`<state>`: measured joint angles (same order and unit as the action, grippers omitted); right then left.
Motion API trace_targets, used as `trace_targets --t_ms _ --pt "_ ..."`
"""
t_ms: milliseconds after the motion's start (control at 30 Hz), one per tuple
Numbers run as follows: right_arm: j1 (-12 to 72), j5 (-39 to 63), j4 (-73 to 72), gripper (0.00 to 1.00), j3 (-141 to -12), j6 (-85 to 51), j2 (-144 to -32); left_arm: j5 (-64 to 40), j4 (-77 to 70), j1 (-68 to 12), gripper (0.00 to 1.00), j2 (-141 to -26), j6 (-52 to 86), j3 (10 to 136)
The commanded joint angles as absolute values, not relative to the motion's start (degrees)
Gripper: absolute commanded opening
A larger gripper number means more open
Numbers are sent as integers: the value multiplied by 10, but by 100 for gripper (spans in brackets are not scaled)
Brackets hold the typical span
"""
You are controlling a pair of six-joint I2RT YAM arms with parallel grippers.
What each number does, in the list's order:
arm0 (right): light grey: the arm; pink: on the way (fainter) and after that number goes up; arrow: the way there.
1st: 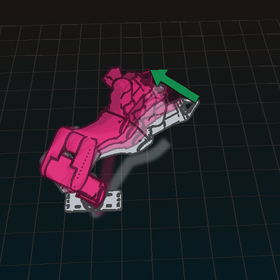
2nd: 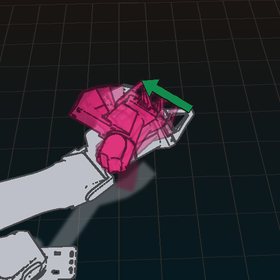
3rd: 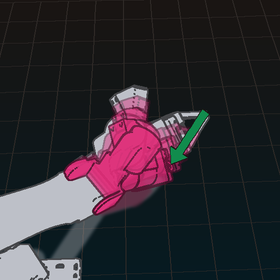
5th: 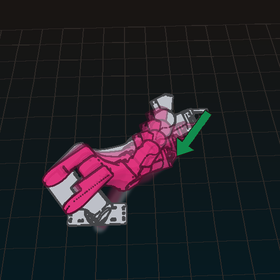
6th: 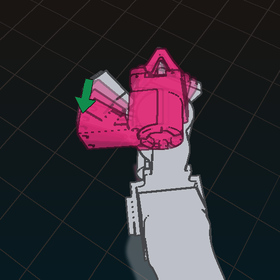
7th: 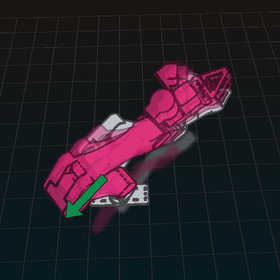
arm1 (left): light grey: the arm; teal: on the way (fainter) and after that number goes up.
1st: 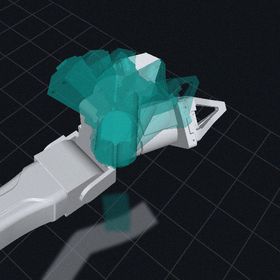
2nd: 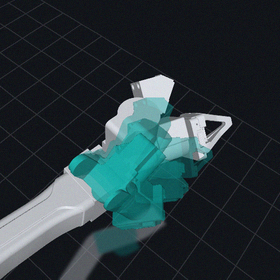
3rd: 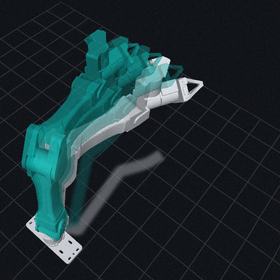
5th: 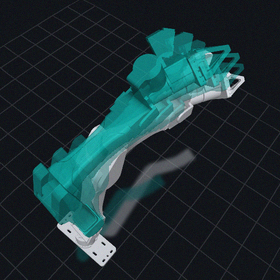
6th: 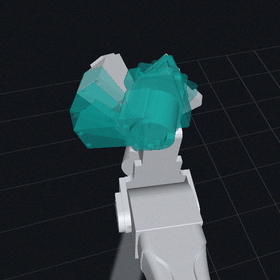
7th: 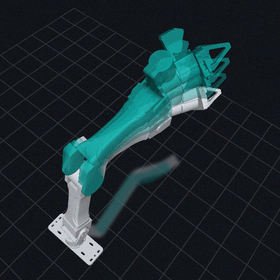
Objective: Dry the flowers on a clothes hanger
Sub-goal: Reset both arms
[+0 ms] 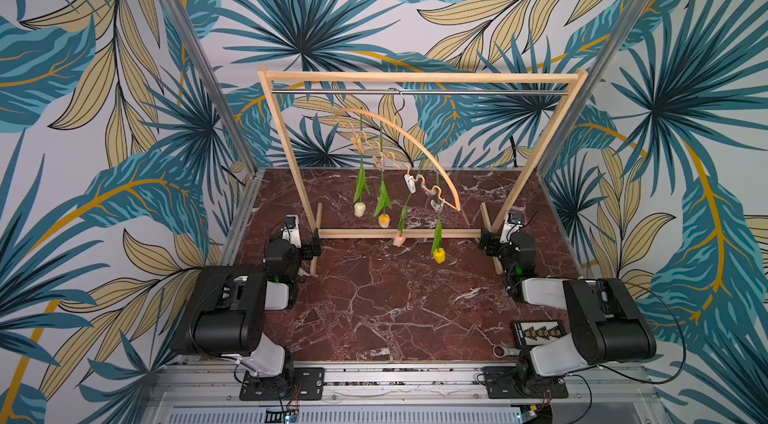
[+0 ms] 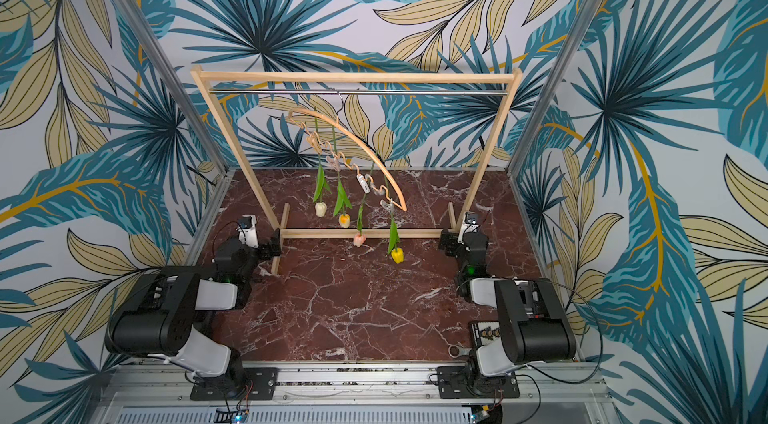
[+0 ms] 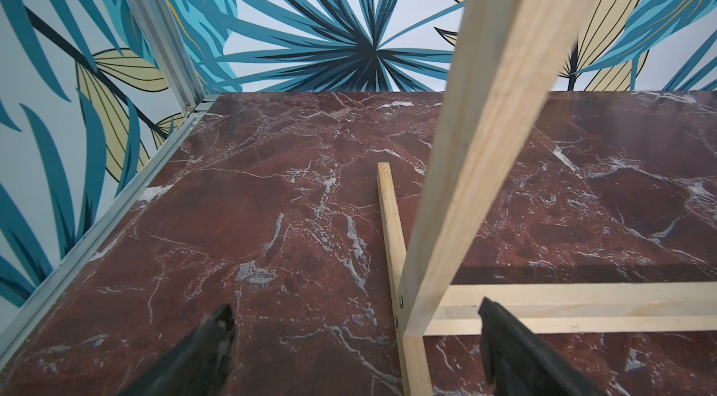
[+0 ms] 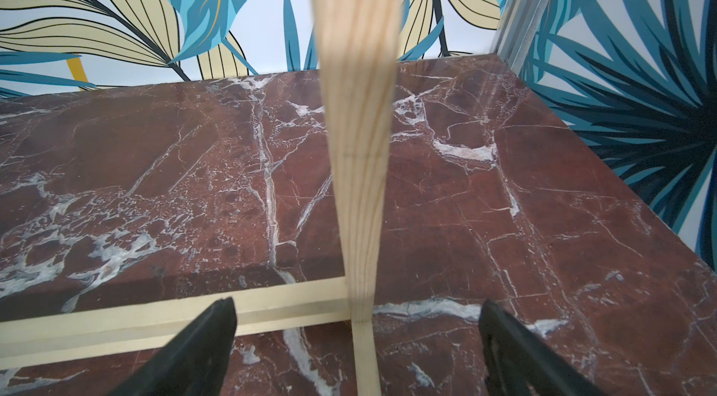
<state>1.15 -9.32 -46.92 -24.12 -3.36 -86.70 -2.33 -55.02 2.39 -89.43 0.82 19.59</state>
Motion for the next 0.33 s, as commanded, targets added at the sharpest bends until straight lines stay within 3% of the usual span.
trace_targets --t_ms 0,300 --pt "11 -88 -484 100 -235 -26 -862 -19 -555 22 100 -898 3 213" --pt "11 -84 -483 100 -235 -24 -861 -19 -556 23 100 -897 4 213"
